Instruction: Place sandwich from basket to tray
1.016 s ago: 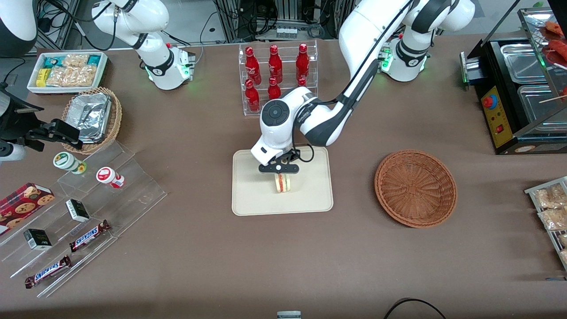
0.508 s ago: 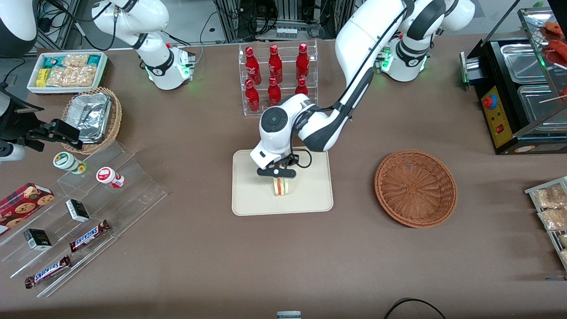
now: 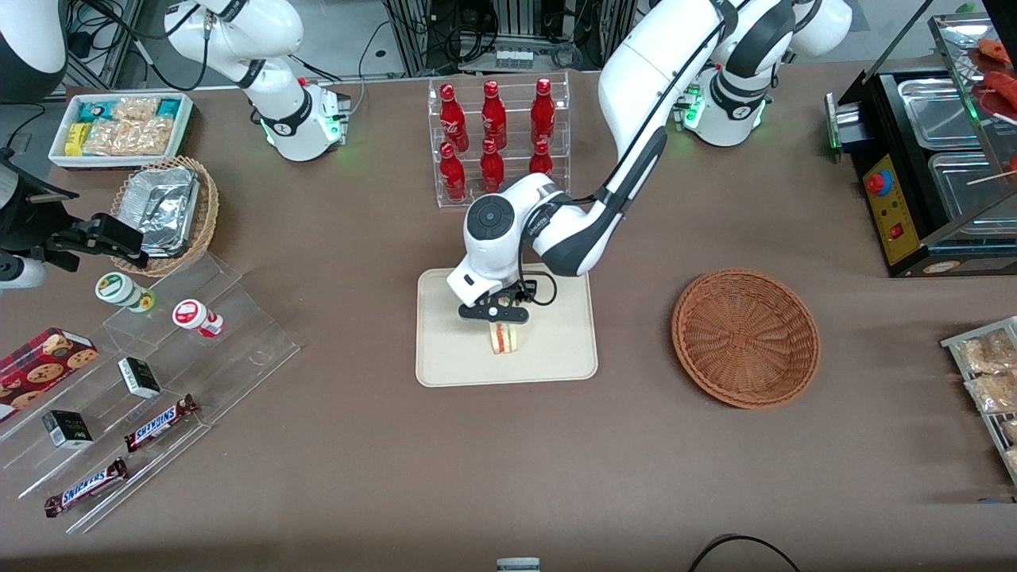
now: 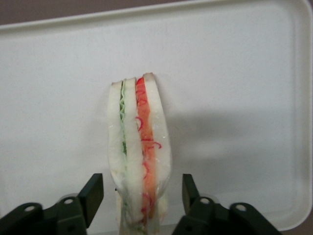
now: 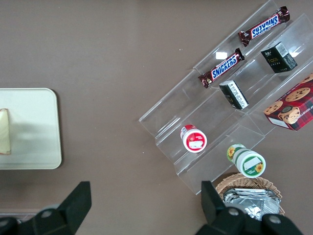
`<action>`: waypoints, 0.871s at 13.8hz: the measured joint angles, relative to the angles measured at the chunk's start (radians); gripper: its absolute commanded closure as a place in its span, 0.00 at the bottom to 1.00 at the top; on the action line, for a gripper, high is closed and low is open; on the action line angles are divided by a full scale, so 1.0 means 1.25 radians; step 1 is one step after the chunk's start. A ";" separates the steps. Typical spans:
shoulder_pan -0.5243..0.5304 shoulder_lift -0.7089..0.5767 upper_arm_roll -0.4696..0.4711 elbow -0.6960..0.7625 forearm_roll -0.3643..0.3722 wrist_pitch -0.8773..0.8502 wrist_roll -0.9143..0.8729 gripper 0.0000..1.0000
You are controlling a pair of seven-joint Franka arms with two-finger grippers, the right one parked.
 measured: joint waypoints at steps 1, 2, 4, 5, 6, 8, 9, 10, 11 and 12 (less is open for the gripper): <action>0.001 -0.009 0.001 0.006 0.000 -0.001 -0.011 0.00; 0.002 -0.023 0.004 0.009 0.000 -0.007 -0.026 0.00; 0.010 -0.060 0.009 0.012 0.000 -0.041 -0.061 0.00; 0.022 -0.082 0.012 0.012 0.000 -0.060 -0.073 0.00; 0.037 -0.106 0.012 0.012 0.000 -0.087 -0.076 0.00; 0.073 -0.164 0.013 0.013 0.000 -0.185 -0.076 0.00; 0.091 -0.194 0.013 0.013 0.001 -0.241 -0.075 0.00; 0.107 -0.223 0.015 0.012 0.003 -0.288 -0.072 0.00; 0.124 -0.250 0.017 0.010 0.005 -0.318 -0.065 0.00; 0.145 -0.275 0.019 0.004 0.005 -0.336 -0.049 0.00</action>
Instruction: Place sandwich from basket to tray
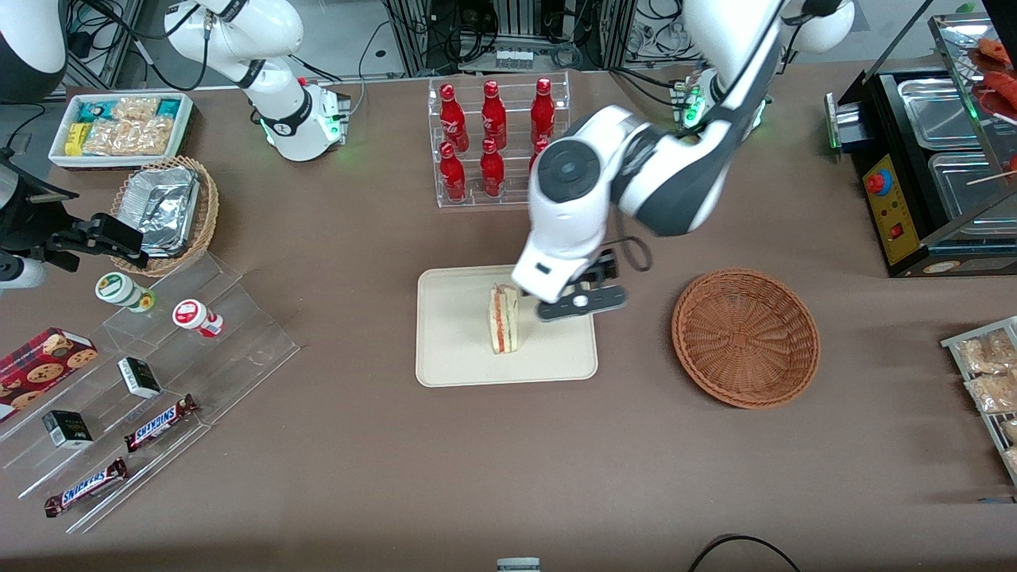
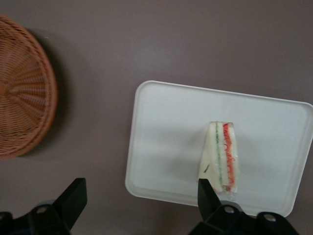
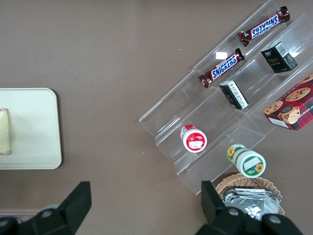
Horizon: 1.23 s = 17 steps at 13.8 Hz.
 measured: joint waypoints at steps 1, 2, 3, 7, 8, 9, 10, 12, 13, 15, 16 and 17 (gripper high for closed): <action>0.024 -0.022 0.001 -0.007 0.000 -0.010 0.022 0.00; 0.052 -0.047 0.002 -0.017 0.000 -0.020 0.050 0.00; 0.079 -0.072 0.003 -0.032 -0.001 -0.030 0.078 0.00; 0.183 -0.178 0.005 -0.121 -0.001 -0.043 0.208 0.00; 0.216 -0.206 0.006 -0.147 -0.001 -0.047 0.252 0.00; 0.250 -0.232 0.006 -0.173 -0.001 -0.049 0.296 0.00; 0.284 -0.257 0.007 -0.200 -0.002 -0.050 0.342 0.00; 0.345 -0.298 0.007 -0.244 -0.020 -0.050 0.424 0.00; 0.369 -0.319 0.008 -0.262 -0.035 -0.050 0.460 0.00; 0.393 -0.362 0.008 -0.293 -0.049 -0.066 0.494 0.00; 0.394 -0.386 0.008 -0.310 -0.051 -0.075 0.500 0.00; 0.394 -0.408 0.006 -0.327 -0.051 -0.077 0.506 0.00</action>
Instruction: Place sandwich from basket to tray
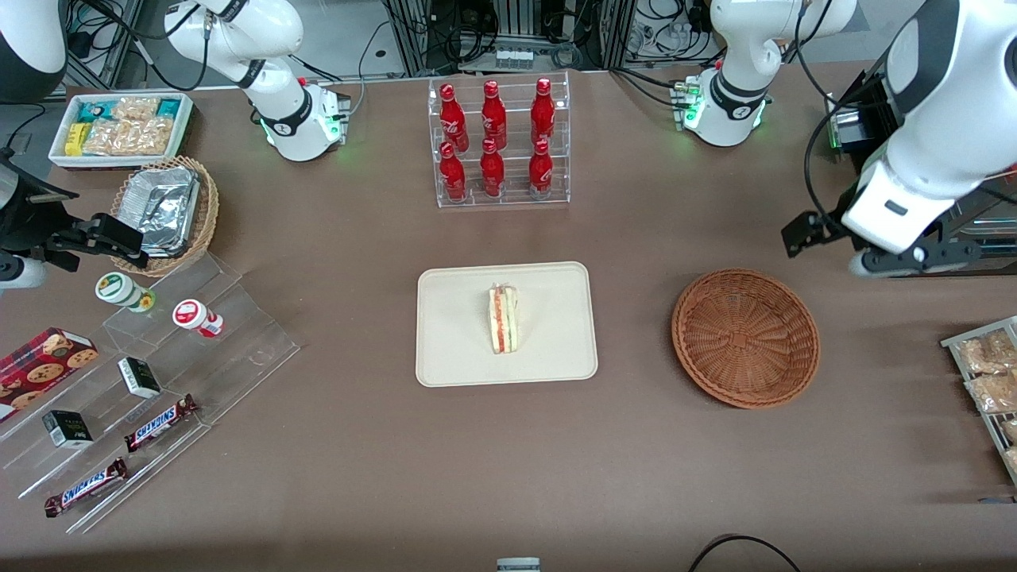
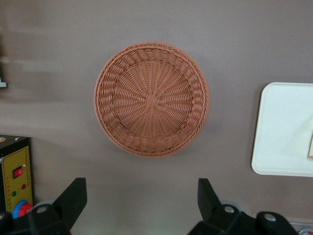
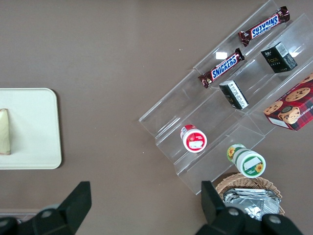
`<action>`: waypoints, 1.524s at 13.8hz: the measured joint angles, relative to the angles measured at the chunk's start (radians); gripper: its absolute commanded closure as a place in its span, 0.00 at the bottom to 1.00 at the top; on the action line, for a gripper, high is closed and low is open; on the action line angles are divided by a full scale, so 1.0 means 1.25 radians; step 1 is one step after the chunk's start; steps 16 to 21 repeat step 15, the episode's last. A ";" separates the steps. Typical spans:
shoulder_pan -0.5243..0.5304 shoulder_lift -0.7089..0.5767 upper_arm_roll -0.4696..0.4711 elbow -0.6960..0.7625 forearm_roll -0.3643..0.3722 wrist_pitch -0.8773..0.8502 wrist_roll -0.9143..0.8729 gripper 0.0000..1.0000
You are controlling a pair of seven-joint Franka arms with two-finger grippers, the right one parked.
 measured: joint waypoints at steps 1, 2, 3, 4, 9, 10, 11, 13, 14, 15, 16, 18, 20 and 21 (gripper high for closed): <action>0.000 -0.017 0.002 -0.012 0.000 -0.001 0.013 0.00; -0.001 -0.027 0.011 -0.013 -0.003 0.000 0.029 0.00; 0.000 -0.032 0.028 -0.007 -0.010 0.000 0.048 0.00; 0.000 -0.030 0.044 0.004 -0.014 -0.001 0.066 0.00; 0.001 0.043 0.063 0.130 -0.014 -0.074 0.114 0.00; 0.002 0.053 0.069 0.141 -0.014 -0.083 0.114 0.00; 0.002 0.058 0.072 0.144 -0.014 -0.087 0.115 0.00; 0.004 0.059 0.074 0.145 -0.014 -0.092 0.116 0.00; 0.004 0.059 0.074 0.146 -0.014 -0.098 0.116 0.00; 0.004 0.058 0.074 0.147 -0.014 -0.102 0.116 0.00; 0.004 0.058 0.074 0.147 -0.014 -0.102 0.116 0.00; 0.004 0.058 0.074 0.147 -0.014 -0.102 0.116 0.00; 0.004 0.058 0.074 0.147 -0.014 -0.102 0.116 0.00; 0.004 0.058 0.074 0.147 -0.014 -0.102 0.116 0.00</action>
